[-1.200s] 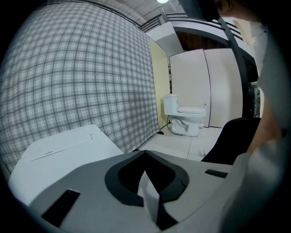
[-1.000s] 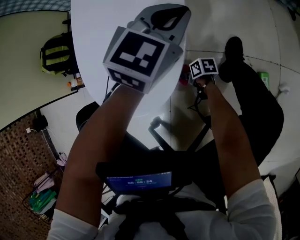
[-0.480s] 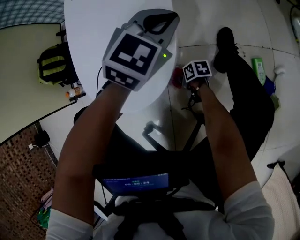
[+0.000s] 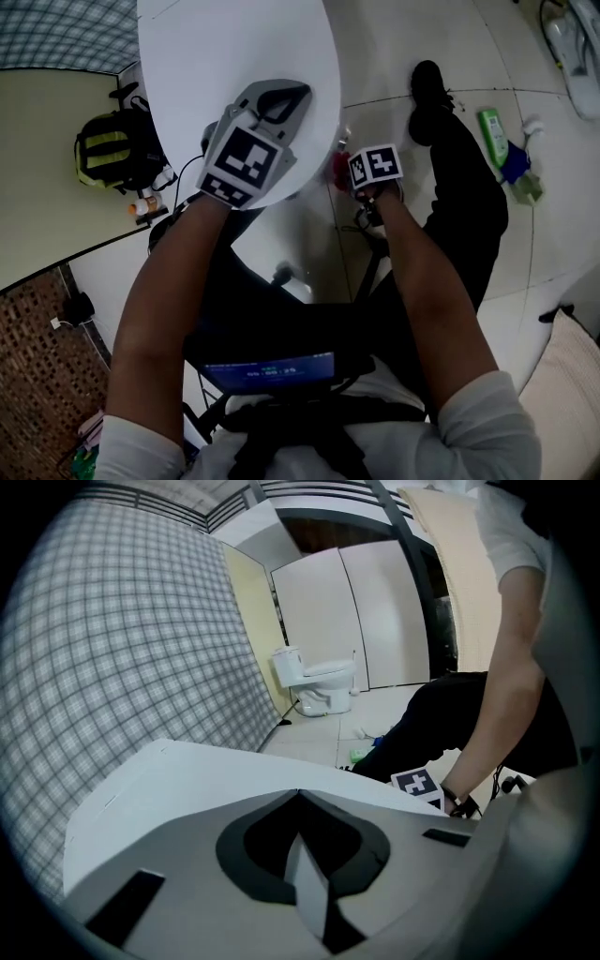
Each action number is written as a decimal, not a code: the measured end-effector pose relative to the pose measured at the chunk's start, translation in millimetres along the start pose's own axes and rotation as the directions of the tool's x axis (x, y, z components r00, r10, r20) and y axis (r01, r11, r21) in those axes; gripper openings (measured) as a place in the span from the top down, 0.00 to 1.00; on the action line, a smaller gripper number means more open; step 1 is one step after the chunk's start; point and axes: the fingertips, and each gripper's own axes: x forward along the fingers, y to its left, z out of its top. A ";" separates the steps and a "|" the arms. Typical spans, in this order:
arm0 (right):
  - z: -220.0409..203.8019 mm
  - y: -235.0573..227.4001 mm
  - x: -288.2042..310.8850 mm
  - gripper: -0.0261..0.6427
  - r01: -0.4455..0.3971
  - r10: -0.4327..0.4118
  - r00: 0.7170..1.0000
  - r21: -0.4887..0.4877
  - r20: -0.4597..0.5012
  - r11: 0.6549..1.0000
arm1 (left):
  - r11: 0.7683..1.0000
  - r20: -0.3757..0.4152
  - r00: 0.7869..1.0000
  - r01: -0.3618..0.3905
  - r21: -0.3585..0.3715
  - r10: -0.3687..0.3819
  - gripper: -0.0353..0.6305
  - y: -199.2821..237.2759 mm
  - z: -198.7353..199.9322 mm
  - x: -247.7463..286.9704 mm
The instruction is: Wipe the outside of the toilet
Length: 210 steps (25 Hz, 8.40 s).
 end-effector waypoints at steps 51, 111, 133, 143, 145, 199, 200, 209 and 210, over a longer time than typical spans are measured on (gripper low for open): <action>57.2 95.6 -198.4 0.75 -0.220 0.115 0.705 0.061 0.700 0.974 | 1.000 0.037 0.999 -0.009 0.028 0.008 0.96 -23.4 -59.1 -96.5; -41.7 245.2 -29.5 0.75 -0.380 0.401 0.877 -0.126 0.266 0.916 | 0.988 0.087 0.995 -0.058 0.140 0.046 0.98 -42.9 -63.5 -114.3; 46.6 2.0 -148.9 0.75 -0.173 -0.084 0.782 0.345 0.617 0.922 | 0.989 0.078 0.995 -0.066 0.130 0.056 0.98 -41.2 -63.5 -113.1; 50.7 33.8 -127.2 0.75 -0.205 0.010 0.803 0.260 0.596 0.944 | 0.990 0.071 0.995 -0.072 0.119 0.064 0.98 -38.9 -63.0 -113.2; 44.6 38.1 -120.2 0.75 -0.213 0.024 0.814 0.260 0.580 0.942 | 0.990 0.070 0.995 -0.074 0.119 0.066 0.98 -38.8 -63.1 -112.8; -58.7 187.1 45.6 0.75 -0.293 0.293 0.954 -0.013 0.062 0.956 | 0.981 0.101 0.994 -0.052 0.187 0.034 0.98 -46.5 -63.4 -114.6; -60.6 179.8 46.1 0.75 -0.278 0.278 0.959 0.001 0.055 0.961 | 0.981 0.101 0.994 -0.052 0.188 0.033 0.98 -45.9 -63.5 -115.0; -57.5 72.5 21.6 0.75 -0.062 0.052 0.996 0.135 0.069 0.989 | 0.981 0.097 0.995 -0.052 0.187 0.034 0.98 -46.5 -64.2 -114.6; -51.7 60.3 14.6 0.75 -0.041 0.029 0.996 0.143 0.084 0.989 | 0.981 0.096 0.995 -0.052 0.186 0.034 0.98 -46.5 -64.2 -114.4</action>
